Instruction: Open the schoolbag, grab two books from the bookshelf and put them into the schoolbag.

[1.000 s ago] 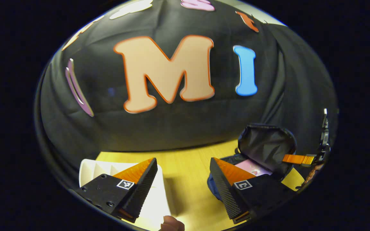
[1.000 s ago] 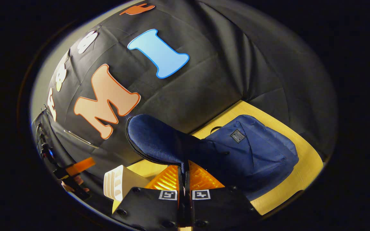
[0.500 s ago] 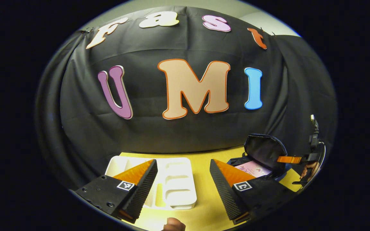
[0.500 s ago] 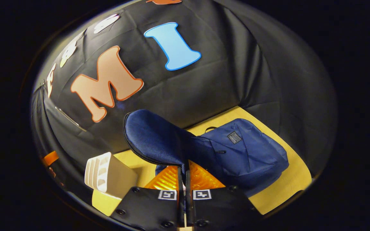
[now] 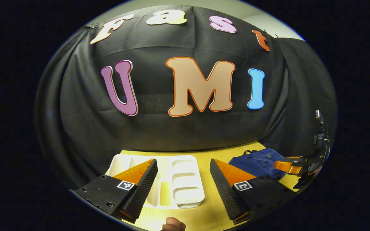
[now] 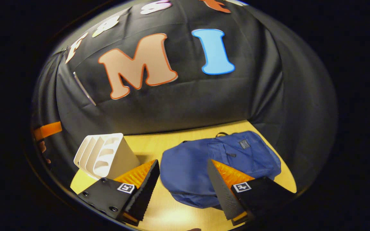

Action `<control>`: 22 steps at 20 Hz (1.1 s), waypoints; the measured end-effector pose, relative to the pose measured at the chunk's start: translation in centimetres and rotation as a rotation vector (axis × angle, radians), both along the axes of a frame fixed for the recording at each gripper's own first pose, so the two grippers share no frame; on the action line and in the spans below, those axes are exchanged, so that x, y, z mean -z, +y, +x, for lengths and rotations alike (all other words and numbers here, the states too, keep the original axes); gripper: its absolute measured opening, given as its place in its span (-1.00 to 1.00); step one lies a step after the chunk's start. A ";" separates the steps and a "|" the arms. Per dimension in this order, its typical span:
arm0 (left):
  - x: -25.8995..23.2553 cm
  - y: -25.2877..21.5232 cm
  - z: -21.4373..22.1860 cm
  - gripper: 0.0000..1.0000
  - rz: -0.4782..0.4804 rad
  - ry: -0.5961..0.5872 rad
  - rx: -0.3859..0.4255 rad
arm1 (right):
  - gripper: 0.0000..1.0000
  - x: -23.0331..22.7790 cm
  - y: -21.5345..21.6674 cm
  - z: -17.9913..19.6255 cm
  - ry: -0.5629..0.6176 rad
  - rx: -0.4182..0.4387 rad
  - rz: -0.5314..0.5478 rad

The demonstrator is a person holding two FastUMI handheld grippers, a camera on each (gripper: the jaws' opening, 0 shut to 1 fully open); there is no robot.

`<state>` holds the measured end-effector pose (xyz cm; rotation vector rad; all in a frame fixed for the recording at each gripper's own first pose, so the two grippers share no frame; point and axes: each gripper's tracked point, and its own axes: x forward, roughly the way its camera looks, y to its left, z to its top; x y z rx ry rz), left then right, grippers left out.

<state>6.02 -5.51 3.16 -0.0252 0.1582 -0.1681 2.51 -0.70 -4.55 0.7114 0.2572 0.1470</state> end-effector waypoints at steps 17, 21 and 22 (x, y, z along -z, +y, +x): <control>-9.0 2.3 -1.9 0.87 -0.015 -0.210 -0.069 | 0.87 -20.3 -9.1 -2.7 -0.373 0.272 -0.060; -8.8 2.6 -2.4 0.87 -0.021 -0.208 -0.074 | 0.87 -20.3 -8.9 -2.4 -0.374 0.249 -0.055; -8.7 2.6 -2.3 0.90 -0.022 -0.205 -0.079 | 0.87 -20.4 -9.0 -2.4 -0.377 0.248 -0.060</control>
